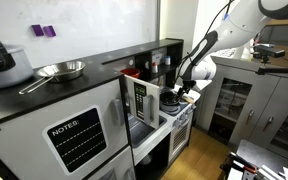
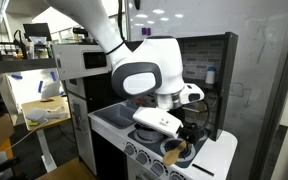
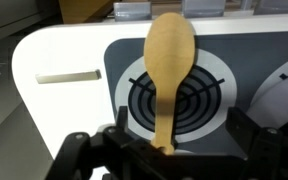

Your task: Remove the wooden spoon from the sink and put it on the stove

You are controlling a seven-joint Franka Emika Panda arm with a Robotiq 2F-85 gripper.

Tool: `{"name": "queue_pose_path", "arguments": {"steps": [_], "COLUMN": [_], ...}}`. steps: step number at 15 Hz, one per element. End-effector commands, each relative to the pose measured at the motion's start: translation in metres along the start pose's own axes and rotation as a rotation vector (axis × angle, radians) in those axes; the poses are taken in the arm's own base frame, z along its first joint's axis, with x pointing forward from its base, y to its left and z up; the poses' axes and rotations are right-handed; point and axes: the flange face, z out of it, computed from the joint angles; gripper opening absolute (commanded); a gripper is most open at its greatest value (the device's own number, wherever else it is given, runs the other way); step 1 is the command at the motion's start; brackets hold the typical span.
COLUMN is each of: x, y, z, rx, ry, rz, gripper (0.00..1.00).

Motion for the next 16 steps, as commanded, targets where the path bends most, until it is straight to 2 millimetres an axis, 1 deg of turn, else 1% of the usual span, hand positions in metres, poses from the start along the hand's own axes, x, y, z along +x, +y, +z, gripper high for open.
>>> {"name": "queue_pose_path", "arguments": {"steps": [1,2,6,9,12,16], "x": [0.002,0.002,0.006,0.002,-0.015,-0.046], "y": [0.004,0.005,0.009,0.009,0.002,-0.011], "z": [-0.016,-0.021,-0.055,-0.081,-0.108,-0.146], "rx": [-0.013,-0.018,-0.05,-0.059,-0.043,-0.014], "ry": [0.026,0.034,0.076,0.085,0.064,0.036], "rz": [0.012,0.015,0.02,0.025,0.032,0.05], "gripper": [1.0,1.0,1.0,1.0,1.0,1.0]}}
